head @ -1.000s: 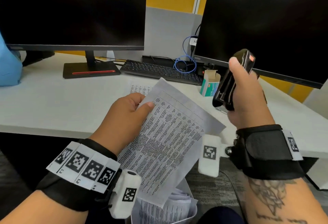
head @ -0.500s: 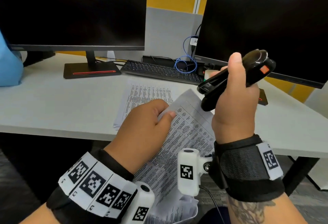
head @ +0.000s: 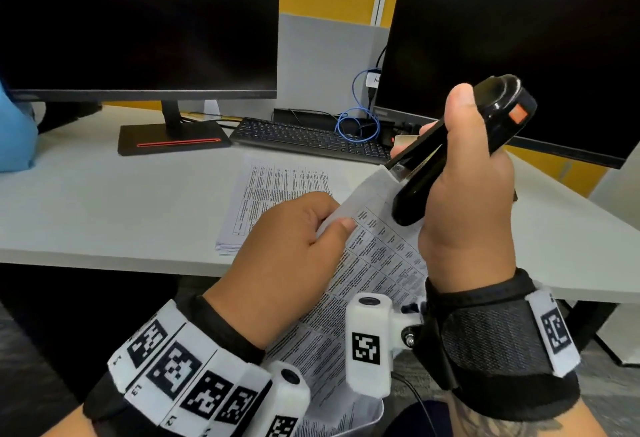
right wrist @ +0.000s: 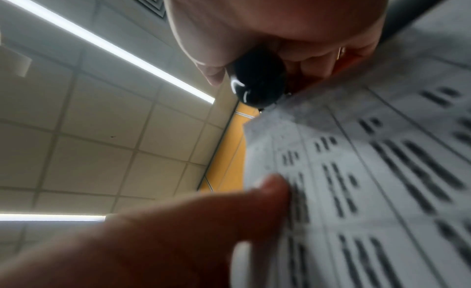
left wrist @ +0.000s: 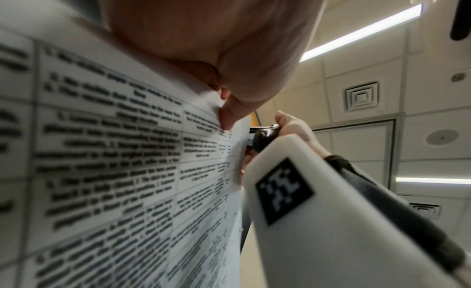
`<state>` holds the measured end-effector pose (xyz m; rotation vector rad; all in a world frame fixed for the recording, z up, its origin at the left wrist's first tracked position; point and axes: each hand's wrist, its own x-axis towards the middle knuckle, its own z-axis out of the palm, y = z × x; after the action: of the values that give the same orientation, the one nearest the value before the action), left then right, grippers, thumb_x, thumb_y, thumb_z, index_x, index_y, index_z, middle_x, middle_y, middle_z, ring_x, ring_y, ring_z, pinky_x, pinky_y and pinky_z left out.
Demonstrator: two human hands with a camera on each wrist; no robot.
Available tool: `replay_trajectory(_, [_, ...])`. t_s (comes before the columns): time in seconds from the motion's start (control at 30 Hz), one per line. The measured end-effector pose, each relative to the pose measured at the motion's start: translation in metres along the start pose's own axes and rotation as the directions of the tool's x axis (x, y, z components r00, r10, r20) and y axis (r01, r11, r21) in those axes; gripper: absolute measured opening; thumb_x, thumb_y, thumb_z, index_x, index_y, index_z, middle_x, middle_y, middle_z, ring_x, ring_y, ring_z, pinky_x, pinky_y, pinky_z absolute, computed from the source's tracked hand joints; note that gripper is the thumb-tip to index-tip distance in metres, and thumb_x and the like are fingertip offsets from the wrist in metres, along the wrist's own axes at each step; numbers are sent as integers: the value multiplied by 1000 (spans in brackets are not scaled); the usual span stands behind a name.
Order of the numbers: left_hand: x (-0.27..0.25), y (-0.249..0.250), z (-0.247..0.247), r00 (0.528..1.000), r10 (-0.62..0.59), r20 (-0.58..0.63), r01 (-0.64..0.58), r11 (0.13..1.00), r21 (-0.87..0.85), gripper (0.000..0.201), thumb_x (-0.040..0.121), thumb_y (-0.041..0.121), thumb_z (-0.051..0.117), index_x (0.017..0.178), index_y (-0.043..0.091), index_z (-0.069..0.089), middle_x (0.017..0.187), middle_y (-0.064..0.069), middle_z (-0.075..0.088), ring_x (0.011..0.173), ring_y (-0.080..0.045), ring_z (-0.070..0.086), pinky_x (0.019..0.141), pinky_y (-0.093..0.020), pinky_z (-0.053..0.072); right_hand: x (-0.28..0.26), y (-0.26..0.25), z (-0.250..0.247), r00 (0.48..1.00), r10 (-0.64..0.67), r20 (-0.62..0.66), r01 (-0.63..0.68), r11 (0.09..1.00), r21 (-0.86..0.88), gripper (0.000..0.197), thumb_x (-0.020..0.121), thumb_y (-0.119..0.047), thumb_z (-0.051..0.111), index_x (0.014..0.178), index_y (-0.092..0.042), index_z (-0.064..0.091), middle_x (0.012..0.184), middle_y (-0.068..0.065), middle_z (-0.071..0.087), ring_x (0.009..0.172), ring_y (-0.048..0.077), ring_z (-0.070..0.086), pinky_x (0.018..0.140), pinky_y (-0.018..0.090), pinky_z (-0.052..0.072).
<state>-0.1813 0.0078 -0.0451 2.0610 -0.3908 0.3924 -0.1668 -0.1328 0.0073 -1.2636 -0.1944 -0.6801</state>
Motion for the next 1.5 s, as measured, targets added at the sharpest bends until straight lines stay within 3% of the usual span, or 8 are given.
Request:
replay_trajectory(0.33, [-6, 7, 7, 992, 19, 127, -6, 995, -98, 4, 93, 37, 57, 92, 33, 57, 75, 6, 70, 64, -12, 64, 67, -36, 54, -4, -1, -2, 999, -35, -41, 31, 995, -99, 44, 84, -58, 52, 74, -15, 56, 64, 7, 61, 61, 18, 67, 58, 26, 53])
replay_trajectory(0.47, [-3, 17, 6, 989, 72, 132, -52, 987, -155, 42, 80, 52, 66, 118, 43, 51, 103, 16, 67, 75, -12, 68, 75, -40, 55, -9, 1, 1, 999, -43, -30, 41, 997, -70, 44, 87, -54, 52, 68, -14, 53, 59, 7, 56, 56, 19, 64, 53, 28, 50])
replay_trajectory(0.63, [-1, 24, 2, 974, 204, 100, -208, 977, 41, 22, 85, 48, 64, 97, 29, 63, 72, 12, 59, 60, 3, 51, 55, -13, 33, -12, 4, 2, 1000, -1, -29, 2, 1000, 10, 43, 85, -54, 53, 69, -14, 53, 58, 5, 54, 57, 20, 64, 53, 29, 50])
replay_trajectory(0.83, [-4, 21, 8, 962, 272, 34, -274, 952, 137, 24, 85, 44, 57, 80, 21, 57, 65, 8, 53, 67, -8, 51, 56, -19, 37, -11, 7, 5, 1000, -7, -19, 7, 1000, 2, 43, 85, -53, 55, 69, -13, 50, 56, 5, 49, 53, 19, 60, 54, 30, 50])
replay_trajectory(0.97, [1, 9, 5, 979, 163, 124, -156, 986, -63, 24, 89, 27, 67, 111, 35, 60, 90, 12, 73, 82, -2, 67, 77, -34, 55, -4, 10, -1, 1000, 19, 9, -19, 999, 32, 44, 84, -55, 55, 74, -12, 55, 58, 4, 57, 59, 19, 62, 61, 31, 50])
replay_trajectory(1.1, [5, -1, -3, 996, 84, -23, -87, 969, -233, 22, 88, 11, 68, 91, 31, 60, 82, 5, 73, 75, -16, 71, 69, -46, 59, -1, 13, -10, 999, -8, -35, 10, 998, 57, 46, 80, -57, 57, 82, -11, 61, 78, 13, 63, 70, 22, 66, 70, 35, 53])
replay_trajectory(1.27, [6, -13, -6, 933, 273, -233, -322, 923, -208, 38, 69, -23, 65, 63, 14, 63, 87, 6, 70, 92, -9, 66, 80, -23, 52, -8, 14, -13, 990, -128, -52, 126, 992, -27, 44, 78, -56, 53, 83, -14, 61, 69, 4, 70, 71, 19, 69, 68, 26, 53])
replay_trajectory(1.5, [5, -15, -4, 895, 337, -291, -397, 901, -177, 32, 63, -13, 57, 61, 18, 59, 88, 6, 65, 87, -9, 65, 78, -22, 51, -13, 15, -12, 975, -220, -26, 218, 973, -70, 42, 77, -71, 59, 71, -31, 70, 72, 4, 70, 76, 28, 68, 78, 43, 56])
